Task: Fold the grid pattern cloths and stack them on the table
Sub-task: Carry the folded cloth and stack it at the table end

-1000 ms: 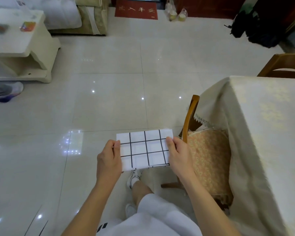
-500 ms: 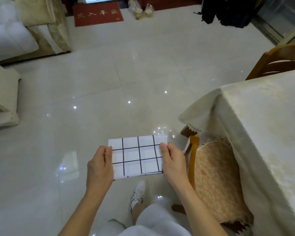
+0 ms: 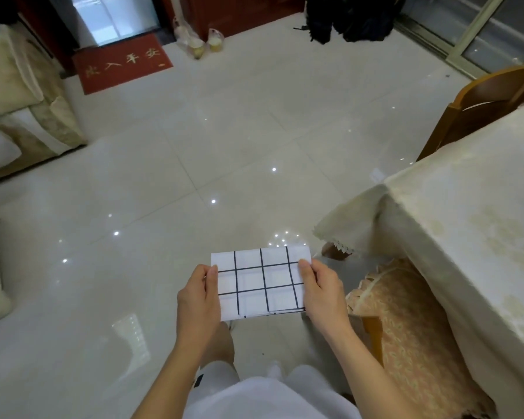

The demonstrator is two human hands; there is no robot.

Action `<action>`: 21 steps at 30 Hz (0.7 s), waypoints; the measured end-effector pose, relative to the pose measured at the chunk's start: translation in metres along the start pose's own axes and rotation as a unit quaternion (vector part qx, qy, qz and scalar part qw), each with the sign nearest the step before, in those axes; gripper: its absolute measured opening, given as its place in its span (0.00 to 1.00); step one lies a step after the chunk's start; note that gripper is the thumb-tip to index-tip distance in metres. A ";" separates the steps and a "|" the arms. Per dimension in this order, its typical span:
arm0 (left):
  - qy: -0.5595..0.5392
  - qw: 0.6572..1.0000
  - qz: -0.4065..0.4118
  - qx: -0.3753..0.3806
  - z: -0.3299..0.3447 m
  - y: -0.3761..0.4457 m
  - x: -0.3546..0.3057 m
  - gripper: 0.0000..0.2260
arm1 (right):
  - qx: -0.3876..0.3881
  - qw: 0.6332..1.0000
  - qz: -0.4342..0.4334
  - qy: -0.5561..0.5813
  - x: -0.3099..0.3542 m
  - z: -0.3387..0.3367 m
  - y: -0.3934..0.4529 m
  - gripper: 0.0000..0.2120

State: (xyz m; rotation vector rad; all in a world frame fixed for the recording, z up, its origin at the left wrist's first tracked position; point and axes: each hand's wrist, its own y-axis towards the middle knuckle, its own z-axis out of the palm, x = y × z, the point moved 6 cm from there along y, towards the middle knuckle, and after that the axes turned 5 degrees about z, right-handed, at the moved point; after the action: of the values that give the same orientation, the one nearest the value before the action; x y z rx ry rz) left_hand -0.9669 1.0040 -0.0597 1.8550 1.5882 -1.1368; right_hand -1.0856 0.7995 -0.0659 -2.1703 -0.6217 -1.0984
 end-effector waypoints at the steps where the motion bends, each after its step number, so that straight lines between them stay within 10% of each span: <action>1: 0.002 1.000 0.010 0.011 0.002 0.020 -0.003 0.14 | -0.005 1.000 0.008 0.004 0.005 0.005 0.013 0.20; 21: 0.007 0.974 0.150 0.167 0.051 0.352 -0.128 0.15 | -0.169 0.979 0.080 0.081 0.127 0.034 0.255 0.18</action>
State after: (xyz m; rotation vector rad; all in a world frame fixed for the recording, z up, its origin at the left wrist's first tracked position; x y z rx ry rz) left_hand -0.6463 0.8049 -0.0463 2.2281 1.1203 -1.3107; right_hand -0.8344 0.6625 -0.0566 -2.3331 -0.1908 -1.3528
